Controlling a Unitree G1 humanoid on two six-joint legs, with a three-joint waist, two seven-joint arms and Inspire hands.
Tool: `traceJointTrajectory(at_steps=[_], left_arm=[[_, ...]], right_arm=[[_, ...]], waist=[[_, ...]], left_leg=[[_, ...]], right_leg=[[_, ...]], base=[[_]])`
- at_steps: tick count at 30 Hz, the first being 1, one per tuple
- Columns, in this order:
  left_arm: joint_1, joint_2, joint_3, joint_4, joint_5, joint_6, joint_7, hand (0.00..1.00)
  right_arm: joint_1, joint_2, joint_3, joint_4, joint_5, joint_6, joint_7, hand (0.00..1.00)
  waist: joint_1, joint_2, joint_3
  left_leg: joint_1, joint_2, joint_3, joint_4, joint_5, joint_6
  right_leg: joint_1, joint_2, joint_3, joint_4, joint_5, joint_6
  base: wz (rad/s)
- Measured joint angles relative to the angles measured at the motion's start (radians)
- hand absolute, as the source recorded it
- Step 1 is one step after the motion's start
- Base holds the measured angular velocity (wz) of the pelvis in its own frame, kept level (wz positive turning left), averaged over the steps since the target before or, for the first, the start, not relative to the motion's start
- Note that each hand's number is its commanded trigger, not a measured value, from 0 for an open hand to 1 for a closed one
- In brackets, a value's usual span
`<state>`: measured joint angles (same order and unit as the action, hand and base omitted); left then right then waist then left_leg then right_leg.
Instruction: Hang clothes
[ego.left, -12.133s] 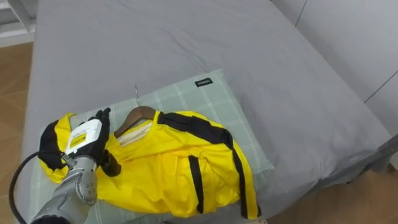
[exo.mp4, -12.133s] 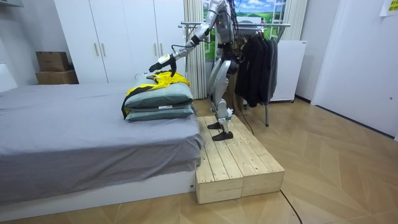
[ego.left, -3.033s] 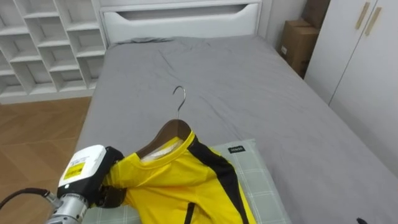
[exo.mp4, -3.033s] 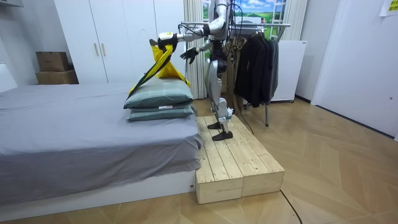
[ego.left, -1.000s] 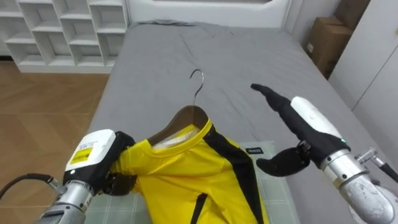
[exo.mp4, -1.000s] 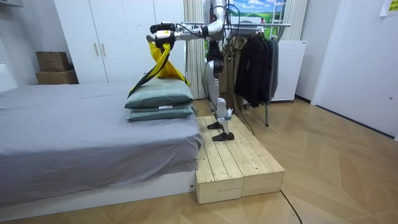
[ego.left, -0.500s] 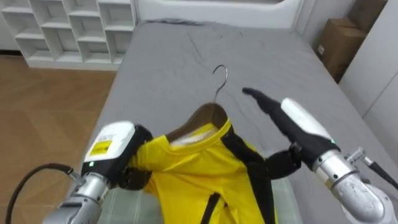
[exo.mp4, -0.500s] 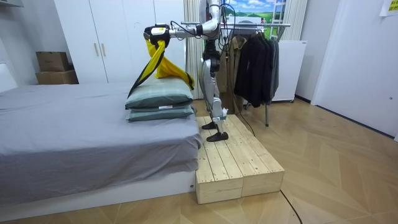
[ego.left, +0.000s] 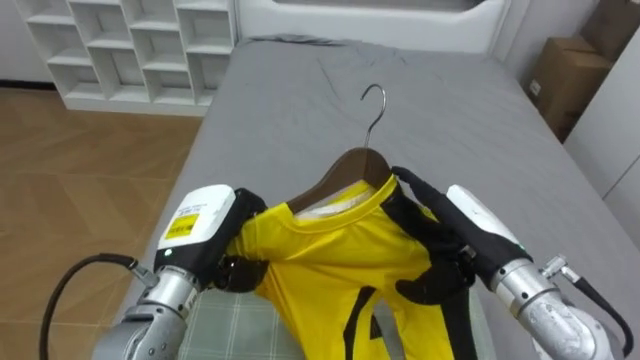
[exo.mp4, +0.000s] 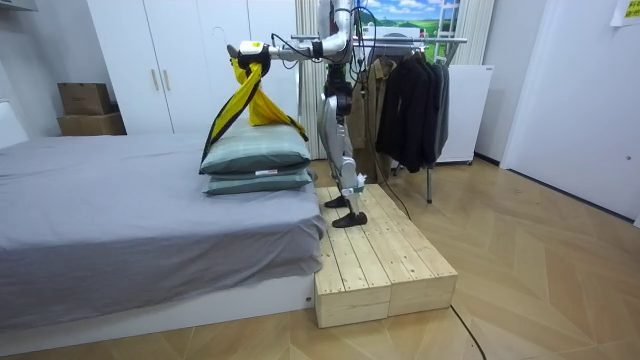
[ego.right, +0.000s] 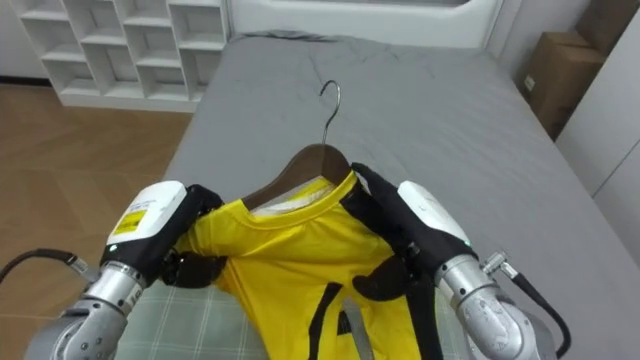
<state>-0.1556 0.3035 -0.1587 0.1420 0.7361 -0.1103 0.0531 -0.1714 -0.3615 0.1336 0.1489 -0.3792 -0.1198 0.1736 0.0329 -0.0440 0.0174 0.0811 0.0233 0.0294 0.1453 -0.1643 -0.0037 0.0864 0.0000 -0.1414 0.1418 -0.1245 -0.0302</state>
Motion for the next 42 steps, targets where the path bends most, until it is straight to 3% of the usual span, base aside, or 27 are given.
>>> traceJointTrajectory(at_steps=[10,11,12,13,14,15,16,19,25,29,33,37,42], left_arm=[[0.0,0.0,-0.001,-0.049,0.002,0.0,0.0,1.0],[0.0,-0.001,-0.001,-0.05,0.002,0.0,0.0,1.0],[0.0,-0.002,-0.001,-0.051,0.002,0.0,0.0,1.0],[0.0,0.013,0.009,-0.053,0.002,-0.001,0.0,1.0],[0.0,0.018,0.018,-0.053,0.002,-0.001,0.0,1.0],[0.004,0.014,0.03,-0.049,0.002,0.002,0.0,1.0],[0.006,0.001,0.024,-0.049,0.003,0.002,0.0,1.0],[0.005,0.002,0.02,-0.058,0.005,-0.004,0.0,1.0],[0.005,0.014,0.02,-0.063,0.005,-0.005,0.0,1.0],[0.005,0.019,0.02,-0.079,0.005,-0.006,-0.001,1.0],[0.009,0.043,0.02,-0.141,0.005,-0.006,-0.029,1.0],[0.065,0.06,0.029,-0.22,0.004,-0.006,-0.054,1.0],[0.08,0.067,0.037,-0.224,-0.04,-0.004,-0.111,1.0]], right_arm=[[0.001,0.001,0.0,0.038,-0.003,0.0,-0.026,0.0],[0.001,0.001,0.0,0.039,-0.004,0.0,-0.028,0.0],[0.002,0.005,0.0,0.047,-0.007,-0.008,-0.034,0.0],[-0.002,0.015,0.004,0.052,-0.012,-0.017,-0.04,0.0],[-0.004,0.017,0.006,0.049,-0.013,-0.022,-0.041,0.0],[-0.002,0.011,0.008,0.049,-0.013,-0.026,-0.046,0.0],[0.01,0.012,0.007,0.069,-0.013,-0.022,-0.06,0.0],[0.013,0.014,-0.004,0.08,-0.021,-0.008,-0.059,0.0],[0.013,0.015,-0.006,0.081,-0.042,-0.009,-0.049,0.0],[0.015,0.016,-0.013,0.082,-0.042,-0.009,-0.049,0.0],[0.022,0.024,-0.041,0.103,-0.042,-0.018,-0.055,0.0],[0.043,0.024,-0.048,0.125,-0.062,-0.017,-0.079,0.0],[0.052,0.024,-0.045,0.159,-0.062,-0.017,-0.088,0.0]], waist=[[0.001,0.001,-0.0014],[0.001,0.005,-0.0008],[-0.003,0.012,0.0009],[0.006,0.004,-0.0039],[0.006,-0.003,-0.0078],[-0.005,0.006,-0.0058],[-0.015,0.019,-0.0068],[-0.025,0.02,-0.0064],[-0.005,0.017,-0.0064],[-0.006,0.017,-0.0071],[-0.001,0.018,-0.0083],[-0.002,0.028,-0.0168],[-0.006,0.03,-0.0166]], left_leg=[[0.02,0.011,-0.018,0.0,0.0,0.0],[0.025,0.016,-0.036,-0.001,0.001,0.001],[0.037,0.033,-0.106,-0.003,0.001,0.002],[0.029,0.039,-0.138,0.001,-0.002,0.0],[0.02,0.035,-0.139,0.007,-0.009,-0.008],[0.02,0.035,-0.134,0.021,-0.047,-0.03],[0.026,0.047,-0.088,0.021,-0.059,-0.034],[0.032,0.052,-0.014,0.009,-0.046,-0.036],[0.032,0.026,-0.008,0.008,-0.047,-0.012],[0.033,0.022,-0.014,0.007,-0.051,-0.006],[0.033,0.021,-0.026,0.014,-0.052,-0.006],[0.036,0.021,-0.024,0.026,-0.051,-0.006],[0.048,0.023,-0.007,0.026,-0.051,-0.006]], right_leg=[[-0.01,-0.001,-0.032,0.062,-0.002,0.004],[-0.025,0.002,-0.039,0.097,-0.006,0.009],[-0.079,0.024,-0.04,0.156,-0.041,0.017],[-0.114,0.048,0.006,0.045,-0.024,-0.017],[-0.126,0.046,0.006,-0.012,0.027,-0.021],[-0.147,0.031,-0.03,-0.004,0.102,-0.04],[-0.141,0.037,-0.039,0.014,0.101,-0.04],[-0.137,0.039,-0.039,0.017,0.095,-0.034],[-0.139,0.031,-0.035,0.021,0.082,-0.031],[-0.137,0.027,-0.038,0.031,0.072,-0.027],[-0.126,0.023,-0.05,0.028,0.073,-0.027],[-0.118,0.02,-0.052,0.029,0.071,-0.026],[-0.107,0.018,-0.052,0.028,0.069,-0.026]], base=[[0.01],[-0.1],[-0.33],[-0.4],[-0.3],[0.0],[0.13],[0.18],[0.02],[0.14],[0.1],[0.0],[-0.04]])
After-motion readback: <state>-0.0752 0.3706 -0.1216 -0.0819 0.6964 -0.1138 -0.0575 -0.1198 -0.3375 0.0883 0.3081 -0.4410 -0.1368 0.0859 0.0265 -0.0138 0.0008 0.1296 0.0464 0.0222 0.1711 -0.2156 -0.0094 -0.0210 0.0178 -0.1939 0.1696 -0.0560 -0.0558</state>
